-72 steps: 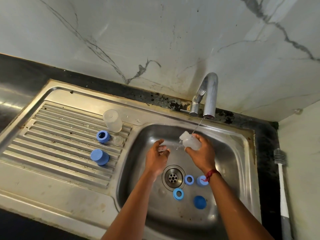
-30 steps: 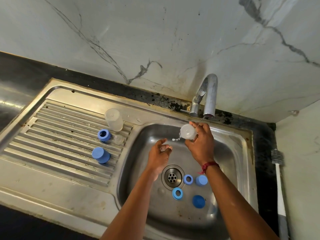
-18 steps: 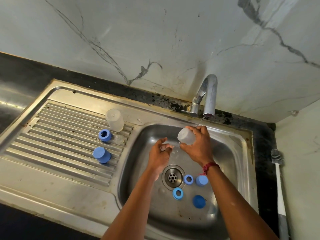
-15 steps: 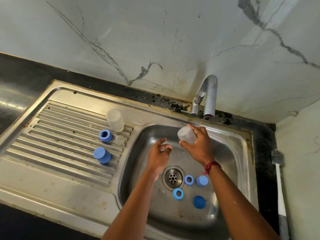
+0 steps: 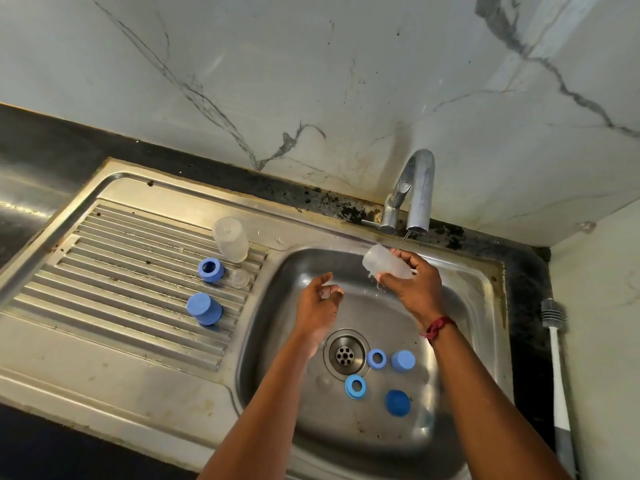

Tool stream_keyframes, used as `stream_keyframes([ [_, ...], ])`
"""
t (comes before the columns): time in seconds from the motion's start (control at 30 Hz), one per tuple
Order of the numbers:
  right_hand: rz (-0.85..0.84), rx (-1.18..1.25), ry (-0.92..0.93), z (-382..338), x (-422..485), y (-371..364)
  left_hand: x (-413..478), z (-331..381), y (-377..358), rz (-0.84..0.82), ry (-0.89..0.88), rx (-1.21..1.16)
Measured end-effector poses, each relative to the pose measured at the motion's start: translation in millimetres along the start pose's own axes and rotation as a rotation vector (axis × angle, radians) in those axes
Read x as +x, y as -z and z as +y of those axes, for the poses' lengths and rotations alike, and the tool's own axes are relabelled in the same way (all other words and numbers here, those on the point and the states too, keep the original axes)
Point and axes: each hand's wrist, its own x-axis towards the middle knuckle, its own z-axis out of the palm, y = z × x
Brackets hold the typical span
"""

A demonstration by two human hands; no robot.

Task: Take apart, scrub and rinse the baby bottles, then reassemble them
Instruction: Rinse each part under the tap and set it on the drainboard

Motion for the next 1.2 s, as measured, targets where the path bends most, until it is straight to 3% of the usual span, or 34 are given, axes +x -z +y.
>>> stream_keyframes([
  [0.2,-0.172,-0.128,-0.046,3,4,8,-2,11,-8,-0.028,-0.019,-0.007],
  [0.43,-0.166,-0.228,0.059,-6,-4,-5,-4,13,-13,-0.097,-0.015,0.05],
  [0.67,-0.006,-0.359,0.124,-5,-12,-13,-4,2,-7,-0.035,-0.008,0.074],
  [0.77,-0.007,-0.321,0.14,-3,-19,-19,-4,-3,-3,0.003,0.014,0.047],
  [0.87,0.096,-0.305,0.08,-3,-21,-21,-5,-6,-1,0.003,0.027,0.052],
  [1.2,0.04,-0.313,0.088,-2,-20,-26,-2,-11,2,0.021,0.04,0.015],
])
